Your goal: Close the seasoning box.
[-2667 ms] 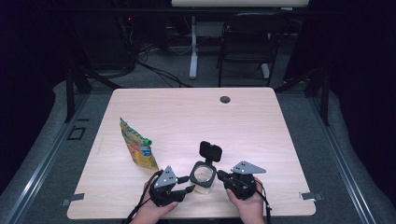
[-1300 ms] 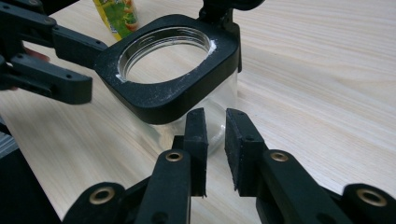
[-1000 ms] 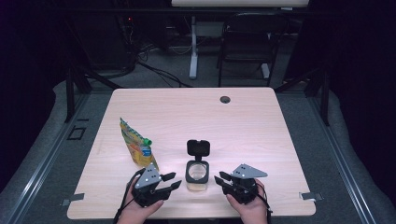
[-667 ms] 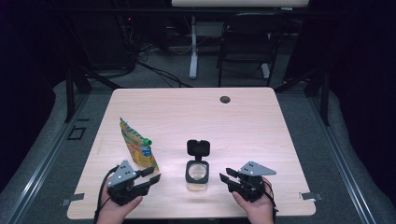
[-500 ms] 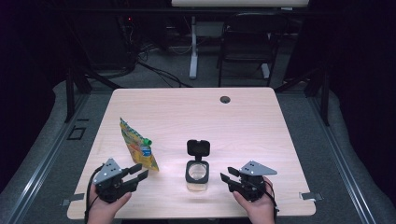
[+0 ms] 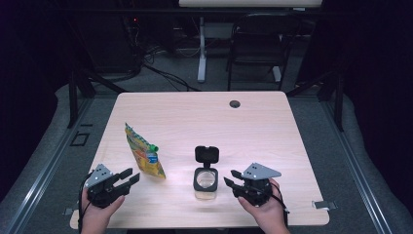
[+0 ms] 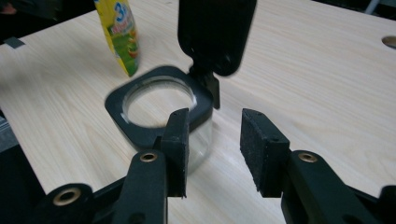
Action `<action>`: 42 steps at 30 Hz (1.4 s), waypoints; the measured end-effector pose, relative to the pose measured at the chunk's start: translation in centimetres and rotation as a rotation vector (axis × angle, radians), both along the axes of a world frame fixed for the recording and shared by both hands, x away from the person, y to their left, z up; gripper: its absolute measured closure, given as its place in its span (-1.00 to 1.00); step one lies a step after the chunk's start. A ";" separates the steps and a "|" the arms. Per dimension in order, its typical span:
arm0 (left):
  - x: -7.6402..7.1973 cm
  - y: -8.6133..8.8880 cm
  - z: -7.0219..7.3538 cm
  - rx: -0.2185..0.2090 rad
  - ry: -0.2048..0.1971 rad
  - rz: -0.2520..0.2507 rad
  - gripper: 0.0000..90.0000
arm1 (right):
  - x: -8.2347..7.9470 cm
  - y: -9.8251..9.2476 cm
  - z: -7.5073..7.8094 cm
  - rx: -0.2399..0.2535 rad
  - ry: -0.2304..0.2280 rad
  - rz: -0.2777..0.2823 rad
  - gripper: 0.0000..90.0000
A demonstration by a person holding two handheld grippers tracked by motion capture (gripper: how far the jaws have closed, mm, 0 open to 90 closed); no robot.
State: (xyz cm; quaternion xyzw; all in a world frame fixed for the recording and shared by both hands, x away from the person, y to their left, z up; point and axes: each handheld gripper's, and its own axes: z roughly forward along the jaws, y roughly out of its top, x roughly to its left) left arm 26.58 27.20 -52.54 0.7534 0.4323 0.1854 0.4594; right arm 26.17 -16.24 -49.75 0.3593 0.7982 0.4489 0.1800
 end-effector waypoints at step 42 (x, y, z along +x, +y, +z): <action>0.3 2.2 -0.4 0.001 -0.015 0.094 0.34 | 8.1 18.7 4.8 0.076 0.015 0.260 0.32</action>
